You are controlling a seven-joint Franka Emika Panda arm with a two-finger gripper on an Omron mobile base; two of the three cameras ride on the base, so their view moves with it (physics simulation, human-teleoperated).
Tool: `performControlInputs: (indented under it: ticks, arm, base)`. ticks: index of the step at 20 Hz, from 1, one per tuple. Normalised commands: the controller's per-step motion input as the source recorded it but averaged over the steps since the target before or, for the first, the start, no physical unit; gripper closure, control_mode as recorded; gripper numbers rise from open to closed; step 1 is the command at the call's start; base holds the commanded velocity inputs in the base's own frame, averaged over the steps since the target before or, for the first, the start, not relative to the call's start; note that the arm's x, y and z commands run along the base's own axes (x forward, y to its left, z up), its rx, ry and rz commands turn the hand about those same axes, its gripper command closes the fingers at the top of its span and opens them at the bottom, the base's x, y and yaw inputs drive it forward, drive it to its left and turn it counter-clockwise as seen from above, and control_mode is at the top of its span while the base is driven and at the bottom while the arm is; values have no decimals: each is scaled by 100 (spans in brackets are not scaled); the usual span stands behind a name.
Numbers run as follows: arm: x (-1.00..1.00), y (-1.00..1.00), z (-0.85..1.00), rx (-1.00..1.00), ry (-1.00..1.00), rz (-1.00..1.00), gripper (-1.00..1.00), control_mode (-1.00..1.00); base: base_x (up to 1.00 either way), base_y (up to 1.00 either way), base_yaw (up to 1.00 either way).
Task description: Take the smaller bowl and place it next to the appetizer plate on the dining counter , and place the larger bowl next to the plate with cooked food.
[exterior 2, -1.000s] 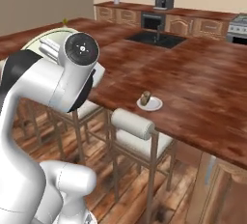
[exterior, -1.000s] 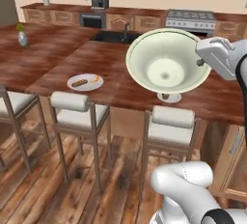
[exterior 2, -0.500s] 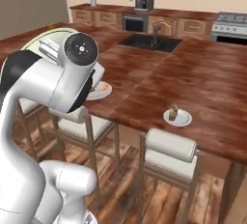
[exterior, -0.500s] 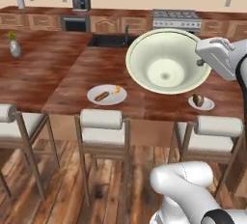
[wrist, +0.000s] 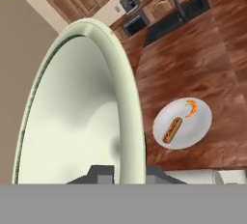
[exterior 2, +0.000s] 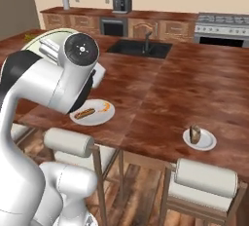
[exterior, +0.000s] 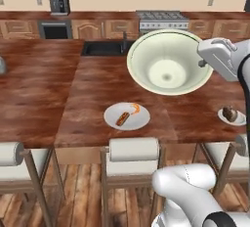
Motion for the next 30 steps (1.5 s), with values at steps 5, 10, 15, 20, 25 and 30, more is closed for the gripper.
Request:
performControlInputs:
  ticks: [5,10,15,20,25,30]
  arm:
    - [0,0,0,0,0,0,100,100]
    - [0,0,0,0,0,0,100,100]
    - [6,3,-5,-3,0,-6,100,-100]
    - [38,-2,-45,-11,3,-24,100,-100]
    - [33,-14,-54,-4,14,-20,100,-100]
    - [1,-16,-30,6,7,-15,100,-100]
  base:
    - [67,26,-30]
    - [60,29,-31]
    - [36,22,-22]
    - [0,0,0]
    - [0,0,0]
    - [0,0,0]
